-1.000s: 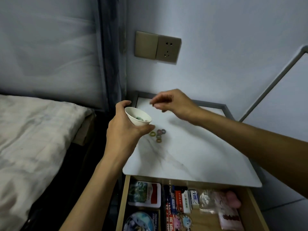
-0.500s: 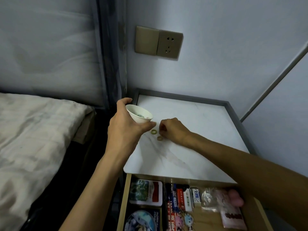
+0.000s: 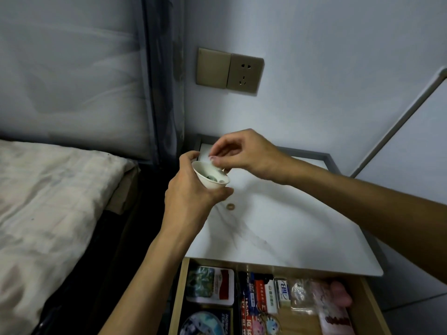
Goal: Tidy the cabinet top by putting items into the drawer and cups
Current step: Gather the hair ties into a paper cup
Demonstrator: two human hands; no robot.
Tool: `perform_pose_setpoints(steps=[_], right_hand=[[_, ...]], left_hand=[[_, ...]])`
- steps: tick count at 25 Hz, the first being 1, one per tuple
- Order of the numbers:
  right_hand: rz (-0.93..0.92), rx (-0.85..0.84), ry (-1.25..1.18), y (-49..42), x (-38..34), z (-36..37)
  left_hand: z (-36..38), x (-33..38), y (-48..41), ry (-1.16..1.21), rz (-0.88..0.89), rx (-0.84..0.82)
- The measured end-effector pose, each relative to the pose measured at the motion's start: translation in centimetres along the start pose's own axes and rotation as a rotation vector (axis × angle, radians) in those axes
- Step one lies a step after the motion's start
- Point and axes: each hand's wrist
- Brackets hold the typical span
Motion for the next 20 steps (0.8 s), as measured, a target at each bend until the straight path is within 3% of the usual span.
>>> perform_pose_setpoints(steps=[3,6,9,14,20], right_hand=[[-0.078,-0.159,0.207,-0.1,-1.4,-0.1],[-0.091,-0.018,0.077,-0.8,-0.4,-1.1],[0.055,0.076,0.100,-1.5,3.8,-1.3],[0.130,-0.237,0.537,-0.5,11.1,2.4],[0.125,-0.126,0.466,0.5,13.0,4.8]], left_hand=[[0.0,0.0,-0.1,0.068,0.000,-0.020],[-0.2,-0.1,-0.2,0.132,-0.026,0.012],[-0.5,-0.3,-0.3,0.167,-0.024,0.044],[-1.2,-0.6,-0.6,0.188,-0.033,0.086],[-1.0,-0.9,-0.6,0.118,-0.037,0.076]])
Point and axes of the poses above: each hand's wrist, its own y-axis away from the middle knuckle, its own z-axis out of the palm, x = y × z, and after that the axes turned 3 degrees about y, right-handed
